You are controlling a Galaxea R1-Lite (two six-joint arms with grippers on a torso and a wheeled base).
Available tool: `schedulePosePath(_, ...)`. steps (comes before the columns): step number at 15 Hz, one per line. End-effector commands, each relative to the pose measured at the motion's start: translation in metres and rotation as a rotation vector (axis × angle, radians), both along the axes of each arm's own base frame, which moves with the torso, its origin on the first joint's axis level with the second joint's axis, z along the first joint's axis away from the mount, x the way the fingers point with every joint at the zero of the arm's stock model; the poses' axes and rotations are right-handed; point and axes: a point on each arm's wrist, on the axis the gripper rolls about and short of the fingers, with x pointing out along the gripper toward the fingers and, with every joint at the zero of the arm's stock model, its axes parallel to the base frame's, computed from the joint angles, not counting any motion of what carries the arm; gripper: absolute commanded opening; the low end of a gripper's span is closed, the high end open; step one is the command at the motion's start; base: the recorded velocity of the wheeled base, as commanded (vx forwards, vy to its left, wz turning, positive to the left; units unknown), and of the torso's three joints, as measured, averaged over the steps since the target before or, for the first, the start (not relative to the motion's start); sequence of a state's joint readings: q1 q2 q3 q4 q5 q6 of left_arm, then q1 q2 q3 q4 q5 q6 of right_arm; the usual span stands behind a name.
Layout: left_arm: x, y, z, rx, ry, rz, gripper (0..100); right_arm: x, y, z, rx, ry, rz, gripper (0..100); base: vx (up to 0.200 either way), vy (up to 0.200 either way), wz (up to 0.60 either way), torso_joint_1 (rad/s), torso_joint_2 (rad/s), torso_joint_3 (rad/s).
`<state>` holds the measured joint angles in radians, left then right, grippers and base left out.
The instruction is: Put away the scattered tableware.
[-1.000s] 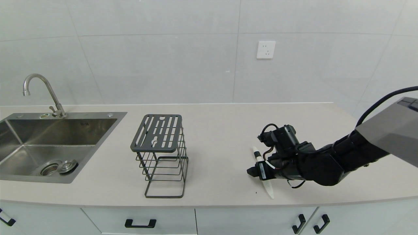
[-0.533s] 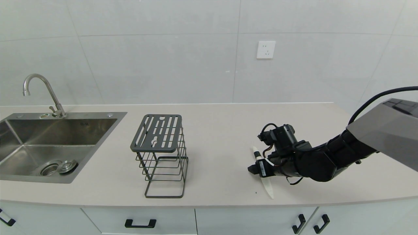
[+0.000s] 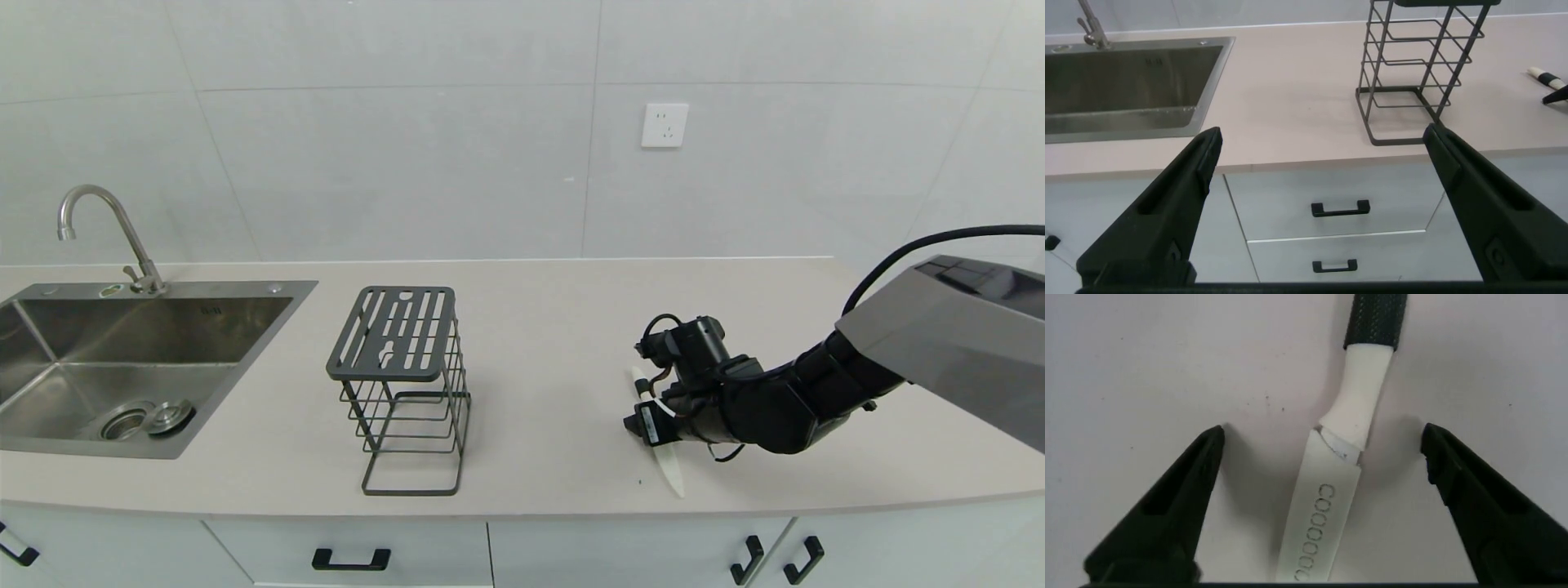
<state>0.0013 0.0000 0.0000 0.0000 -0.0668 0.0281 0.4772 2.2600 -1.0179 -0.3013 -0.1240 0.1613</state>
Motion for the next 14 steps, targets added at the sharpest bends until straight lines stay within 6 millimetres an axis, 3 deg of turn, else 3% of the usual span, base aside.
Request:
schedulePosePath(1,0.000,0.000,0.000,0.000,0.002,0.001,100,-0.001,0.000,-0.003,-0.006,0.013,0.000,0,0.000,0.000,0.00,0.000,0.00,0.000)
schedulePosePath(7,0.000,0.000,0.000,0.000,0.002,0.001,100,-0.003,-0.001,0.004,-0.010,0.019,0.000,0,0.000,0.000,0.00,0.000,0.00,0.000)
schedulePosePath(9,0.000,0.000,0.000,-0.002,0.002,0.001,100,0.009,0.002,0.028,0.028,-0.084,0.015,0,0.000,0.000,0.00,0.000,0.00,0.000)
schedulePosePath(12,0.000,0.000,0.000,-0.002,0.002,0.001,100,0.025,-0.010,0.063,0.051,-0.289,0.101,0,0.000,0.000,0.00,0.000,0.00,0.000)
schedulePosePath(14,0.000,0.000,0.000,-0.002,0.002,0.000,100,0.028,-0.013,0.076,0.071,-0.366,0.181,0,0.000,0.000,0.00,0.000,0.00,0.000)
